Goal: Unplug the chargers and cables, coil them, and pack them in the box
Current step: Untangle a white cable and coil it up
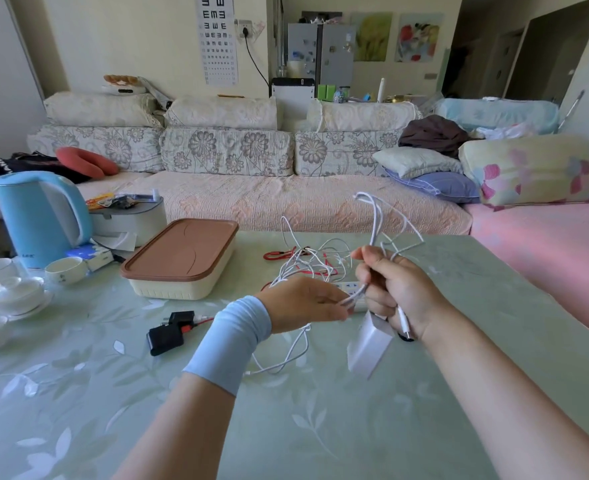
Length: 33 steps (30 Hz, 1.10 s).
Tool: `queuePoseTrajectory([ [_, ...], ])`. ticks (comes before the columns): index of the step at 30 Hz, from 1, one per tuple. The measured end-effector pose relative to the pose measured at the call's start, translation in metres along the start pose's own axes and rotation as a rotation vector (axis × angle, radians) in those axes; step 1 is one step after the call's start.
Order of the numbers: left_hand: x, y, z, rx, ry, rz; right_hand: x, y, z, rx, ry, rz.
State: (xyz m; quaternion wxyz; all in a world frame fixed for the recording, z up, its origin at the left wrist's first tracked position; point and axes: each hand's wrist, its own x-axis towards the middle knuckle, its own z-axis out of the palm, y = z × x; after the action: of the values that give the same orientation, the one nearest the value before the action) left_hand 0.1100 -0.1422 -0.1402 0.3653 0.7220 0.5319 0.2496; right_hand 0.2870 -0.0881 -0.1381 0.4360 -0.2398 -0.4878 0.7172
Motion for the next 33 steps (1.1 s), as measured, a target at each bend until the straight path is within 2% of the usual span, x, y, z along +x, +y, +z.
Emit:
queuePoseTrajectory([
  [2, 0.001, 0.001, -0.003, 0.101, 0.035, -0.023, 0.001, 0.002, 0.000, -0.054, 0.045, -0.019],
  [6, 0.001, 0.004, -0.001, 0.057, 0.121, 0.015, 0.001, 0.002, 0.005, -0.226, 0.058, -0.036],
  [8, 0.001, 0.004, 0.001, -0.237, 0.241, 0.057, 0.001, 0.003, 0.006, -0.326, 0.028, -0.039],
  [10, 0.004, 0.007, -0.001, -0.751, 0.351, 0.104, 0.000, 0.007, 0.009, -0.384, -0.037, -0.025],
  [12, 0.006, 0.009, -0.008, -1.144, 0.390, 0.184, -0.003, 0.010, 0.017, -0.429, -0.124, -0.004],
  [14, 0.007, 0.009, -0.013, -1.359, 0.389, 0.209, -0.007, 0.011, 0.028, -0.455, -0.183, -0.028],
  [17, 0.006, 0.009, -0.016, -1.457, 0.345, 0.181, -0.005, 0.014, 0.035, -0.578, -0.165, -0.135],
  [22, 0.001, 0.005, -0.025, -1.310, 0.399, 0.158, -0.001, 0.013, 0.031, -0.783, -0.180, -0.064],
  [24, -0.002, 0.002, -0.026, -1.241, 0.416, 0.169, 0.002, 0.012, 0.026, -0.727, -0.195, -0.028],
  [26, -0.005, -0.003, -0.027, -1.077, 0.460, 0.140, 0.007, 0.012, 0.020, -0.537, -0.143, 0.010],
  [28, -0.006, -0.013, -0.027, -0.788, 0.511, 0.041, 0.009, 0.012, 0.014, -0.375, -0.080, -0.004],
  [30, -0.005, -0.028, -0.025, -0.352, 0.484, -0.094, 0.011, 0.010, 0.011, -0.296, -0.028, -0.059],
  [33, -0.008, -0.049, -0.019, 0.196, 0.165, -0.252, 0.013, 0.010, 0.008, -0.264, 0.038, -0.160],
])
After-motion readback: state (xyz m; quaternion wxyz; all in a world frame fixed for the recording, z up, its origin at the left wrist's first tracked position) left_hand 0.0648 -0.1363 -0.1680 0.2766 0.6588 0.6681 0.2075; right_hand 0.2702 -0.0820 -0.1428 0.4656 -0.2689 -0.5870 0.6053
